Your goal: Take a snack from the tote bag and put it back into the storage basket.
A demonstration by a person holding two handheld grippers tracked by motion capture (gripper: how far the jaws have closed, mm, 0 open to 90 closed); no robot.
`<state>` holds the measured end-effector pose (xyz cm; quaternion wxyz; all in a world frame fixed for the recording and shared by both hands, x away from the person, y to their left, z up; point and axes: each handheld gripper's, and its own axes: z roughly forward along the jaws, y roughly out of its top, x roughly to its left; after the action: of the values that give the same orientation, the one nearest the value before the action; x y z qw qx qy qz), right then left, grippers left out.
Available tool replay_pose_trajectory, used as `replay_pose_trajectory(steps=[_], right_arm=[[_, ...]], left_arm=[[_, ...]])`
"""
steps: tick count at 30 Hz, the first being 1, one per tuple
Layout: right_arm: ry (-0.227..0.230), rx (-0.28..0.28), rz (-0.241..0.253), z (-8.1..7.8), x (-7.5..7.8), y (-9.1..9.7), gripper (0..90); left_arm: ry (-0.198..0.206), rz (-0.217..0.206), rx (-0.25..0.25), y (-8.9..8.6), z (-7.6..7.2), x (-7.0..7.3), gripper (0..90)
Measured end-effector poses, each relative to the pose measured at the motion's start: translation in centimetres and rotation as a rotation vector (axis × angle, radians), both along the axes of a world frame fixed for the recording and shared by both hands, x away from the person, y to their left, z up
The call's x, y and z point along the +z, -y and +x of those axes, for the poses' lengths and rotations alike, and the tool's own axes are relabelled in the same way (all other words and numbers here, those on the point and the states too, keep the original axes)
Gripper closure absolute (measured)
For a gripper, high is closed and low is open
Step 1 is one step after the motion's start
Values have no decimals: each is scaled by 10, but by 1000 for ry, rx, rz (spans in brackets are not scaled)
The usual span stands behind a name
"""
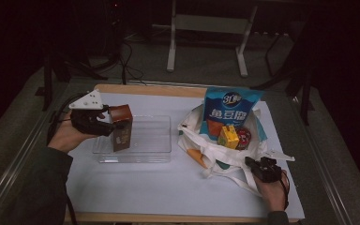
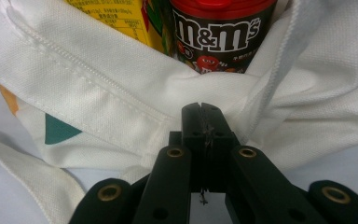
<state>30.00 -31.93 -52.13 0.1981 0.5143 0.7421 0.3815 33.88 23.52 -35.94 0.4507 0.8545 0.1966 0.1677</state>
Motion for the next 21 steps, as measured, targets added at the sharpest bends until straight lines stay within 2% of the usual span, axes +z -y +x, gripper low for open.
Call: replay_pose_trajectory(steps=[10, 16, 21], right_arm=[[-1, 1, 1, 0, 0, 0, 887], [0, 1, 0, 0, -1, 0, 886], [-1, 3, -2, 0, -1, 0, 884]], left_arm=[[-42, 52, -16, -2, 2, -10, 428], [-64, 84, -36, 3, 6, -15, 427], [-96, 149, -62, 13, 12, -22, 426]])
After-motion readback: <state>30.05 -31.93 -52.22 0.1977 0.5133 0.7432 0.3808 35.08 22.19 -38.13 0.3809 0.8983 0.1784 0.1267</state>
